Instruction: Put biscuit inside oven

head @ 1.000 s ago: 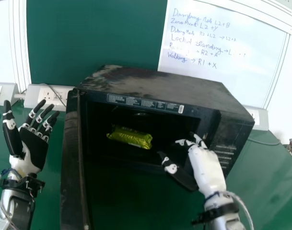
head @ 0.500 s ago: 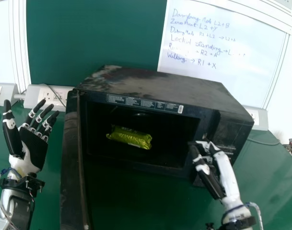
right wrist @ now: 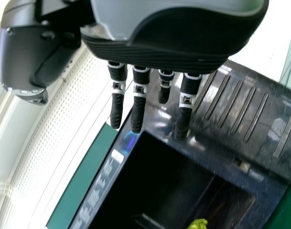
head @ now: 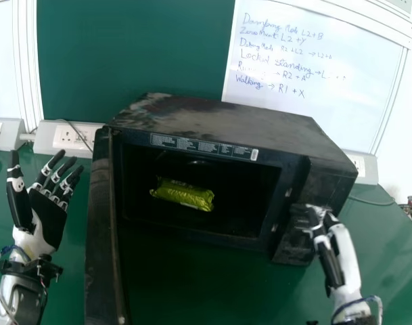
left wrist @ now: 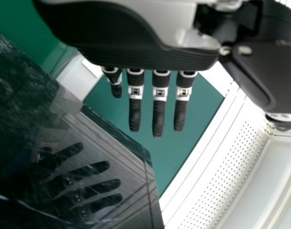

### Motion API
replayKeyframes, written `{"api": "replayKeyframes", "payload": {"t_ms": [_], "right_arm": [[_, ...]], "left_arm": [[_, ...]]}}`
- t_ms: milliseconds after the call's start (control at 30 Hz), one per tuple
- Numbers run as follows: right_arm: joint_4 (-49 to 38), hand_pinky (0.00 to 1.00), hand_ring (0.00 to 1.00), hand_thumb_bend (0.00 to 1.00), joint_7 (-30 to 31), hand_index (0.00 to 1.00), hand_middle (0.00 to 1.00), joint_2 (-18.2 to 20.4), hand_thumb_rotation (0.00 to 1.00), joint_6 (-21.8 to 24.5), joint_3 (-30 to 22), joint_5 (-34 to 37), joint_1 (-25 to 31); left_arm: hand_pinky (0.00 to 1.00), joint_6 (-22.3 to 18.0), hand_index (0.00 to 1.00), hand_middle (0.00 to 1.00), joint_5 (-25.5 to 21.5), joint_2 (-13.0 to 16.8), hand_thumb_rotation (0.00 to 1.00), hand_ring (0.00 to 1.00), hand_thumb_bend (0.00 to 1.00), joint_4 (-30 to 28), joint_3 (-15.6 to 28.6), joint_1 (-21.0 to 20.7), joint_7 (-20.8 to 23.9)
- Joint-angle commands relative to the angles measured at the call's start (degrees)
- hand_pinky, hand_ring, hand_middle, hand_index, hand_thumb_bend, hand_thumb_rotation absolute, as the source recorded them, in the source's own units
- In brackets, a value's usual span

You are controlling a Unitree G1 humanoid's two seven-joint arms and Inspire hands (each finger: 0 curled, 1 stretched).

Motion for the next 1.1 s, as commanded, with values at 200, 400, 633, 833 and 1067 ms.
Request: {"api": "replayKeyframes", "payload": {"t_ms": [200, 400, 633, 833, 1067], "right_arm": [[3.06, 0.64, 0.71, 0.75, -1.33, 0.77, 0.74, -0.31, 0.34, -2.91, -5.57, 4.25, 0.29], [3.87, 0.62, 0.71, 0.73, -1.76, 0.76, 0.73, -0.78, 0.34, -4.32, -7.21, 4.17, 0.22], [2.96, 0.66, 0.73, 0.74, -2.44, 0.76, 0.74, -0.81, 0.33, -2.71, -8.01, 4.11, 0.48], [3.55, 0.64, 0.71, 0.74, -2.03, 0.76, 0.74, -1.12, 0.33, -4.03, -8.25, 4.44, 0.76], [3.77, 0.64, 0.71, 0.74, -2.18, 0.76, 0.74, -1.82, 0.33, -4.47, -8.45, 3.66, 0.94]], "left_arm": [[0.84, 0.18, 0.82, 0.78, 1.79, -0.49, 0.42, 0.80, 0.77, -2.45, -2.49, 3.84, -1.15], [0.81, 1.58, 0.80, 0.78, 1.75, -0.34, 0.42, 0.80, 0.76, -4.75, -4.20, 4.75, -0.39], [0.76, 3.27, 0.78, 0.72, 2.89, -0.56, 0.41, 0.73, 0.75, -7.34, -6.90, 5.19, 1.23], [0.74, 4.98, 0.73, 0.70, 3.92, -1.28, 0.42, 0.71, 0.73, -9.78, -9.83, 5.60, 2.95], [0.75, 6.51, 0.74, 0.71, 4.08, -1.70, 0.43, 0.72, 0.74, -11.27, -11.25, 5.89, 4.07]]}}
